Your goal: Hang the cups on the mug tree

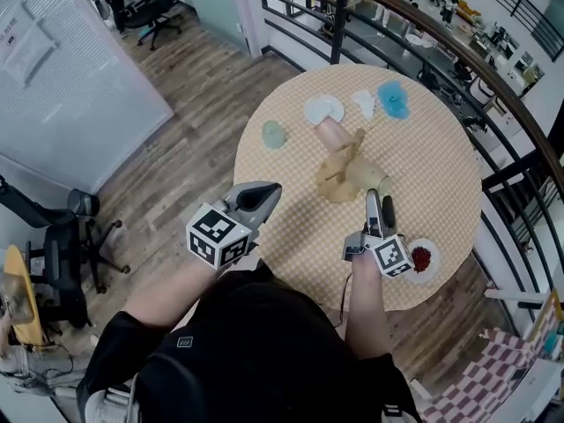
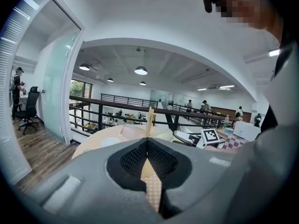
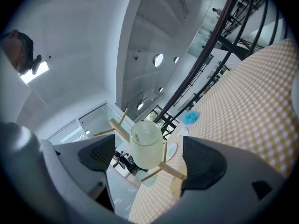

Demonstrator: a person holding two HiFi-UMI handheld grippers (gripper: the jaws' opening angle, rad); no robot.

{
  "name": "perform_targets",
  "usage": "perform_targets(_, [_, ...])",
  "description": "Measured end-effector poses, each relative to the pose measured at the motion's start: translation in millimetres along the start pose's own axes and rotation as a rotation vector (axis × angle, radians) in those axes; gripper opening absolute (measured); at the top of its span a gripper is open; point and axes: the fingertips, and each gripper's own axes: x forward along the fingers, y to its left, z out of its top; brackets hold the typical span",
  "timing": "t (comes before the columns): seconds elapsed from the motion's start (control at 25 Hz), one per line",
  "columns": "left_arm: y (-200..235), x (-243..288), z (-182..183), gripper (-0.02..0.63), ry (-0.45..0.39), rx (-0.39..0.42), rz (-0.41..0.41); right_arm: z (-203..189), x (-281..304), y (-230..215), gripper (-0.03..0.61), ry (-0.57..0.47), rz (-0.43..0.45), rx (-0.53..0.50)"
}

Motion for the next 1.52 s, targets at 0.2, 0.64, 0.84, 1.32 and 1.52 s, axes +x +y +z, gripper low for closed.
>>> perform_targets(0.2, [-7.9, 1.4, -4.5, 0.006, -0.017, -0.024, 0.011, 6.1, -22.9, 10.0, 0.443, 0.032, -0.008, -0.072])
perform_targets(0.64, [-26.1, 2.6, -3.1, 0.005, -0.033, 0.002, 0.011, 12.0, -47.1, 106.6, 0.352, 0.06, 0.114, -0.308])
perform_targets(0.84, [-25.1, -3.7, 1.6, 0.006, -0.054, 0.039, -0.021, -5.8, -52.8, 151.7, 0.254, 0.07, 0.202, -0.388])
perform_targets(1.32, [28.7, -24.9, 6.1, 0.006, -0.086, 0.084, -0.181, -58.5, -25.2, 203.8, 0.072, 0.12, 0.113, -0.475])
perform_targets(1.52, [55.1, -42.7, 2.4, 0.005, -0.101, 0.103, -0.29, -93.9, -10.2, 236.6, 0.037, 0.124, 0.138, -0.474])
